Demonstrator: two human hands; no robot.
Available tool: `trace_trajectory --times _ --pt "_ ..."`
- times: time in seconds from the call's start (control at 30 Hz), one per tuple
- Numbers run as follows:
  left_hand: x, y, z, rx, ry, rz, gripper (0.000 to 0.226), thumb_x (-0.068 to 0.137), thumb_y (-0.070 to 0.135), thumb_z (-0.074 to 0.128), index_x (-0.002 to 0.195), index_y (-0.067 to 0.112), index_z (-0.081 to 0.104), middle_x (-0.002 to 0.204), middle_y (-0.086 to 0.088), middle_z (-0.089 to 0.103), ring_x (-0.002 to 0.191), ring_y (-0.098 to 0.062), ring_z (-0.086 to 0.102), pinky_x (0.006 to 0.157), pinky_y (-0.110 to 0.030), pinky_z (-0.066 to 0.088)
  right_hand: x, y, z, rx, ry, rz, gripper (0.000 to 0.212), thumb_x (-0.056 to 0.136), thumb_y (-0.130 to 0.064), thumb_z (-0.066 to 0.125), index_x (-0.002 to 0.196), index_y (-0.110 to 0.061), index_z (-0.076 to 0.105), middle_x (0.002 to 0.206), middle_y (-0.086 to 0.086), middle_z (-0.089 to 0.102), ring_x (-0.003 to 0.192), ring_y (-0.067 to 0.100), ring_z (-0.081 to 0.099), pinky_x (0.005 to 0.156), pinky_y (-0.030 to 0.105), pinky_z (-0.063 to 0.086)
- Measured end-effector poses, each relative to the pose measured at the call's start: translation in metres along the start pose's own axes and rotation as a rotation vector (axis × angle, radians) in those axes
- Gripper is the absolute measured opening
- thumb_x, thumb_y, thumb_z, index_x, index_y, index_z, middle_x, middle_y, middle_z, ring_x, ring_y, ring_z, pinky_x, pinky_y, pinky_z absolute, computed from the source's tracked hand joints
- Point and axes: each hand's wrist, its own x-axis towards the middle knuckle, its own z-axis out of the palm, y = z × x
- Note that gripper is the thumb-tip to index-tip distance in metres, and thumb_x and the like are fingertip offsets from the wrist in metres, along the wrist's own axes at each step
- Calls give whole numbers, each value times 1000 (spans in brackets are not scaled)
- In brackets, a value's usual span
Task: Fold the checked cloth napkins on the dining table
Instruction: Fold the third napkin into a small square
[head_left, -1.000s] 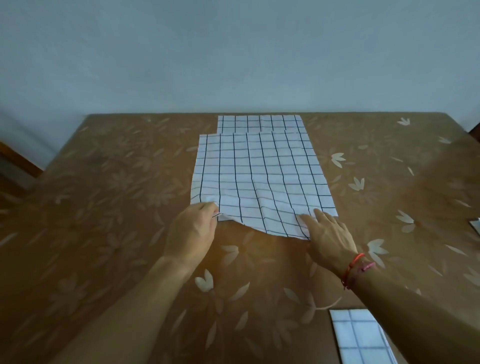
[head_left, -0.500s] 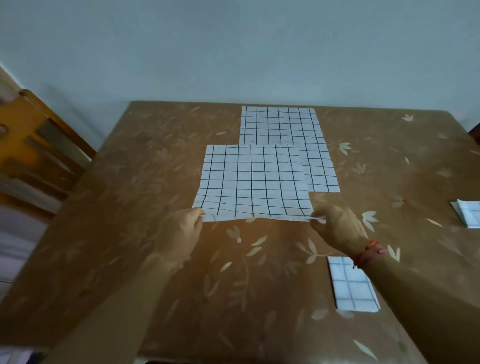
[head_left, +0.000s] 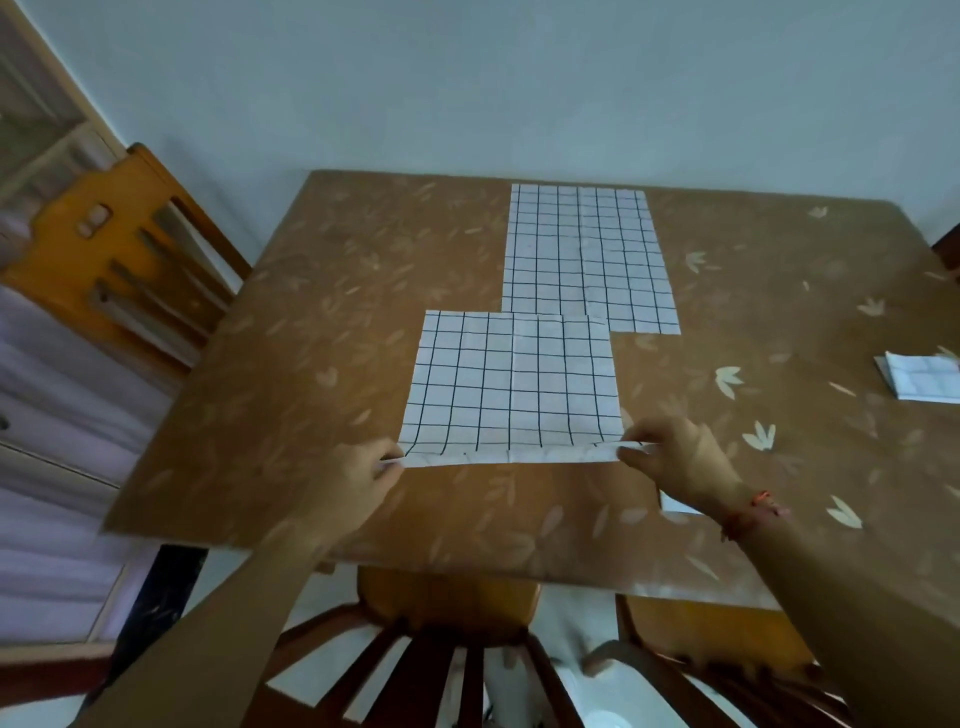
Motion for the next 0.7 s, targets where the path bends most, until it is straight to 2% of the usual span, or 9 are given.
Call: trace_trajectory --times 0.07,0.17,0.33,0.47,0.57,0.63,0.7 --pt "-12 -3 -1 -82 -1 -39 14 90 24 63 79 31 64 69 13 65 65 -2 61 58 -21 45 -9 2 2 39 -12 11 5 81 -29 76 85 -26 75 84 -10 70 80 9 61 66 18 38" --pt "-25 -2 -2 -185 -14 -92 13 86 20 66 75 27 68 70 12 66 67 -5 61 60 -25 46 -20 5 5 135 -38 3 11 80 -26 76 74 -30 69 75 -10 68 75 13 64 63 18 41" --pt "-33 -9 -11 -307 -7 -178 13 82 19 74 70 19 68 61 3 62 57 -6 53 56 -25 41 -31 4 5 251 -92 47 8 80 -21 79 84 -24 73 82 -7 72 77 14 68 72 33 57" --pt "-33 -11 -21 -370 35 -212 14 83 17 75 70 17 68 59 4 64 52 -4 56 47 -18 41 -27 5 5 309 -114 82 22 79 -23 80 97 -12 74 95 2 75 85 18 72 80 40 61" --pt "-25 -8 -26 -394 81 -212 13 84 17 74 72 17 69 62 6 67 55 -4 59 50 -22 43 -19 1 4 345 -83 91 31 76 -30 82 97 -9 74 95 2 76 85 18 73 78 44 61" --pt "-16 -6 -27 -426 132 -226 12 85 18 73 73 15 69 67 6 69 60 -8 62 53 -26 45 -14 -4 2 432 -53 117 34 75 -28 83 102 -9 75 95 1 76 85 17 73 80 43 61" --pt "-6 -5 -28 -453 184 -248 13 85 20 72 74 13 68 69 3 70 64 -14 65 55 -30 46 -9 -6 -1 546 -111 153 33 74 -24 84 103 -10 75 96 2 77 87 18 74 83 43 60"
